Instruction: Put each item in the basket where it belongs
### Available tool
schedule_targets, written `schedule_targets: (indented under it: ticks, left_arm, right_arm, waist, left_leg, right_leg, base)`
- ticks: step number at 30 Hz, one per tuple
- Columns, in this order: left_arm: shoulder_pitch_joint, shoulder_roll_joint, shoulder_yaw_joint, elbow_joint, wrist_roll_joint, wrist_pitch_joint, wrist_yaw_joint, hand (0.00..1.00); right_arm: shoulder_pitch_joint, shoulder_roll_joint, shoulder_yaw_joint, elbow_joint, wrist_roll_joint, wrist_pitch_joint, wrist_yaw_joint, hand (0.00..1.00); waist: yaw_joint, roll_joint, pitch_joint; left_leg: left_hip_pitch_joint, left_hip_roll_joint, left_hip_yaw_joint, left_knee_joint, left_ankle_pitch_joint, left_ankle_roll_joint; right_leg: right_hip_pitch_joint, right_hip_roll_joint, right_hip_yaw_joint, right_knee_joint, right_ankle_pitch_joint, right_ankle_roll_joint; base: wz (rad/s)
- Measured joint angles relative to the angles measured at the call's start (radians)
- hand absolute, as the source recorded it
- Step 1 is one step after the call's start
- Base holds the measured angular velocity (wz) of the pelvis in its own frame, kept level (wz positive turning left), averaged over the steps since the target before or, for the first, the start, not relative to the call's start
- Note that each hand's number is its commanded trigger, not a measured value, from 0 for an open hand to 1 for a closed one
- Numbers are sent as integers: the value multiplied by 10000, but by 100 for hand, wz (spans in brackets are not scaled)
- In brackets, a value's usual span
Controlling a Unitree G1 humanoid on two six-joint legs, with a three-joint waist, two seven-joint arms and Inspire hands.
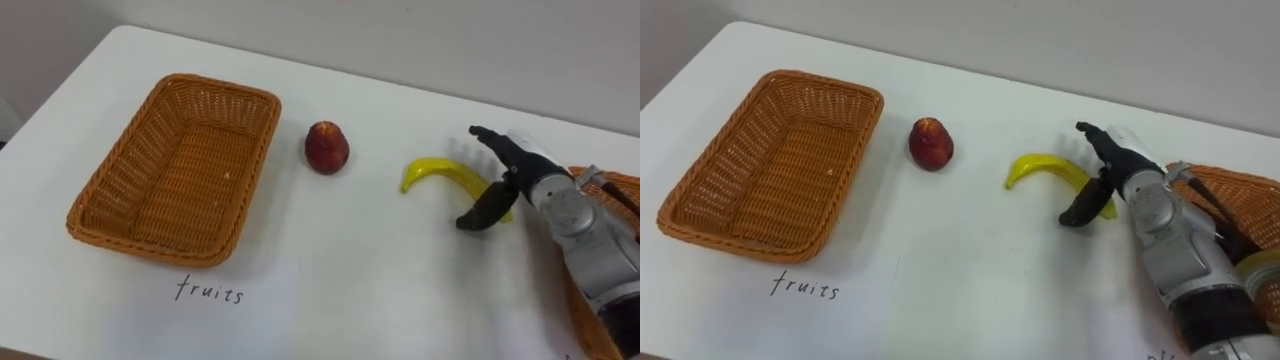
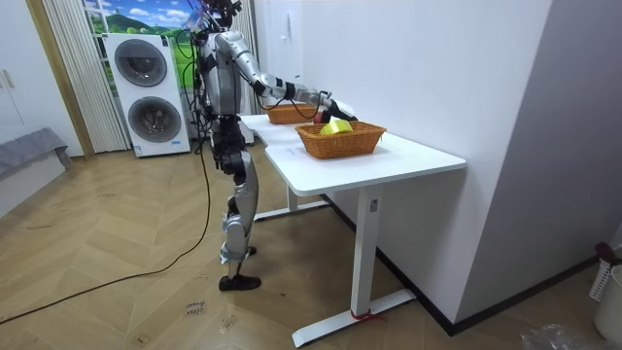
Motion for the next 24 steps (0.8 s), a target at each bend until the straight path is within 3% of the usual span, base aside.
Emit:
schedule_targets:
  ticks: [1, 12, 24]
  left_arm:
    - [-5, -1, 0, 11, 5, 0, 0, 0]
    - [-63, -29, -105, 292, -5, 0, -36, 0]
    - [-249, -35, -179, 261, -268, -42, -218, 0]
  right_arm:
    - [-27, 1, 19, -1, -75, 0, 1, 100]
    - [-181, 32, 574, -70, -383, -3, 238, 100]
    - [-234, 84, 770, -78, -376, -113, 208, 100]
  waist:
    - [7, 0, 0]
    - [57, -46, -1]
    - [515, -190, -14]
  left_leg:
    - [-3, 2, 2, -5, 0, 0]
    - [41, 5, -4, -23, 2, -2]
    - [7, -1, -65, -32, 3, -2]
  right_leg:
    - [-13, 1, 5, 15, 0, 0]
    - [-29, -2, 3, 19, 0, 0]
    - [-25, -19, -178, -19, 0, 0]
  base:
    - [0]
    - [0]
    - [2]
